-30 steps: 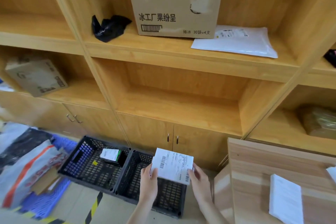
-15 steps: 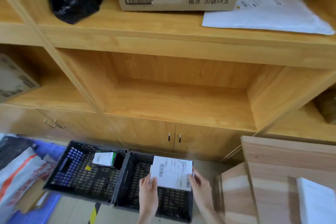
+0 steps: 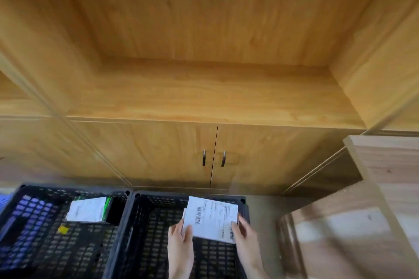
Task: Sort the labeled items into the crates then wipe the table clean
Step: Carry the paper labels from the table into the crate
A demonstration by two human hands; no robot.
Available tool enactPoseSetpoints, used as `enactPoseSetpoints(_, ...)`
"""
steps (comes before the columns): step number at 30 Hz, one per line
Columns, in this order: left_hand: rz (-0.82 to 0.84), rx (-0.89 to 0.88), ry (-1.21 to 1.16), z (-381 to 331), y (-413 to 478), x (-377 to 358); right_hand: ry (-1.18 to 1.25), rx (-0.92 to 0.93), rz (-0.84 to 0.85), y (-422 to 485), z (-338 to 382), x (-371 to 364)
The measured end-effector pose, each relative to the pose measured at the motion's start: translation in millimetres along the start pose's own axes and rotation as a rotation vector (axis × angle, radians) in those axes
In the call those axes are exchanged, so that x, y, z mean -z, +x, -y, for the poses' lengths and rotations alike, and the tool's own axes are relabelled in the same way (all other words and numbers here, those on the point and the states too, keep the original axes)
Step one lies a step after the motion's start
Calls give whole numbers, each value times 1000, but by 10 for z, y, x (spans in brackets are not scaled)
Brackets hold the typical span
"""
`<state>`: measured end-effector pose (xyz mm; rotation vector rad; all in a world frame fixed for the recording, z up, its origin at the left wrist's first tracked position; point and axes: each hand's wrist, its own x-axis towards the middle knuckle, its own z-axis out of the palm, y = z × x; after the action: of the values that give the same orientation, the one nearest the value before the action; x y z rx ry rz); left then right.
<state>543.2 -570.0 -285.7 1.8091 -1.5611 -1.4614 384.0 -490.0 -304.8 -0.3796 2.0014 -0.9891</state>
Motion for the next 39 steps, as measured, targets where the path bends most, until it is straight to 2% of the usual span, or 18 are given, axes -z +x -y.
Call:
enactPoseSetpoints(1,-20,17,26,414,257,-199,-36,-2,-18,261,-394,-206)
enactPoseSetpoints(3,-46,28,-3,611,459,-252,-69,10,17,462,-556,-325)
enactPoseSetpoints(4,-43,36,5,982,704,-489,-85,19,-43,713,-893,-472)
enactPoseSetpoints(6,-33,17,-8,1135,926,-613,-95,31,-42,956,-974,-542)
enactPoseSetpoints(7,-48,48,-2,1557,1110,-862,-120,33,-78,1195,-1334,-672)
enactPoseSetpoints(9,-42,56,-25,1704,1236,-989,-117,33,-72,1411,-1471,-715)
enactPoseSetpoints(10,-62,66,-10,2117,1397,-1152,-146,38,-85,1620,-1840,-904)
enactPoseSetpoints(12,-73,102,-30,2222,1539,-1225,-139,44,-31,1794,-1945,-975)
enactPoseSetpoints(13,-85,99,-22,2581,1741,-1380,-143,59,-49,1993,-2244,-1145)
enactPoseSetpoints(18,-89,116,-30,2994,2228,-1607,-106,50,-49,2473,-2606,-1430)
enactPoseSetpoints(19,-81,120,-17,3251,2377,-1744,-92,49,-71,2643,-2881,-1549)
enactPoseSetpoints(28,-6,141,-53,3481,2872,-1984,-37,61,-75,3074,-3313,-1718)
enactPoseSetpoints(33,42,199,-70,3531,2841,-2108,-48,59,-79,3047,-3281,-1656)
enactPoseSetpoints(39,19,244,-91,3479,2917,-1972,-13,35,-61,3062,-3198,-1822)
